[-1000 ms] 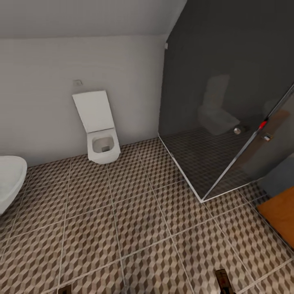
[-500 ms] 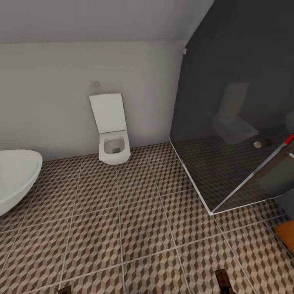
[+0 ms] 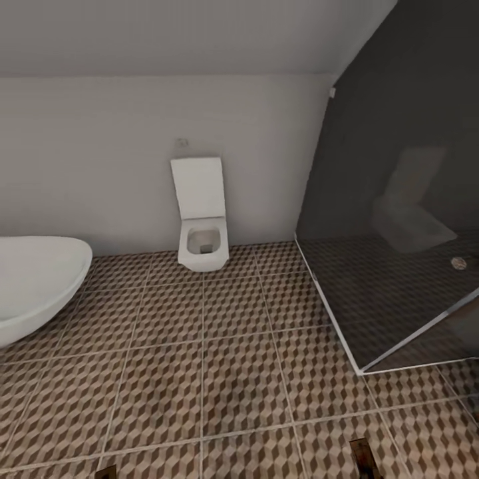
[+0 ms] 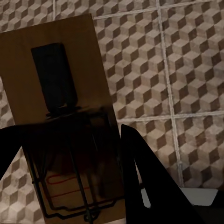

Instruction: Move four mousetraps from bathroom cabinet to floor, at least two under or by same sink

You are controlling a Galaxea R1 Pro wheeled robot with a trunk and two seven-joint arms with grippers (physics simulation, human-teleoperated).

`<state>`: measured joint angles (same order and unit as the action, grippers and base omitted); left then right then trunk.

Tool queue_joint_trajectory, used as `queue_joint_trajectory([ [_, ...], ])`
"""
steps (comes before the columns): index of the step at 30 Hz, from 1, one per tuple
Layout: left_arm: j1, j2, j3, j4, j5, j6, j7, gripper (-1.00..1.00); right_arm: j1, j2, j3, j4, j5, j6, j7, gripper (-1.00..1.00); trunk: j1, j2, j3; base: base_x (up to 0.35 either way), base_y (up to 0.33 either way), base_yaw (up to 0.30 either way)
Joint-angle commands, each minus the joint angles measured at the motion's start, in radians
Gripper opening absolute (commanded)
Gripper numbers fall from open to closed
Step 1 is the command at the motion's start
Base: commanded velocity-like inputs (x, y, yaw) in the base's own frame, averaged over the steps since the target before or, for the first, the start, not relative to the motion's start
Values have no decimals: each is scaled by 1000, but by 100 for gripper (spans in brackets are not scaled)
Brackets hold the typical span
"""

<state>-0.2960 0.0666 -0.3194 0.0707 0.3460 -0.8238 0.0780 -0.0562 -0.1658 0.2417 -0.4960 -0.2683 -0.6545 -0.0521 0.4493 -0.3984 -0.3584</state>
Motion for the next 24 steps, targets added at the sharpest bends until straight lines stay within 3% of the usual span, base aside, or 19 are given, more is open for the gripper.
queue_joint_trajectory([
  [1, -2, -1, -9, 4, -4, -5, 8, -100, -1, -1, 8, 0, -9, -4, -2, -100, 1, -2, 0, 100, -87, 222],
  [24, -2, -1, -9, 4, -4, -5, 8, -100, -1, -1, 8, -1, -9, -4, -2, -100, 1, -2, 25, 26, -22, 202],
])
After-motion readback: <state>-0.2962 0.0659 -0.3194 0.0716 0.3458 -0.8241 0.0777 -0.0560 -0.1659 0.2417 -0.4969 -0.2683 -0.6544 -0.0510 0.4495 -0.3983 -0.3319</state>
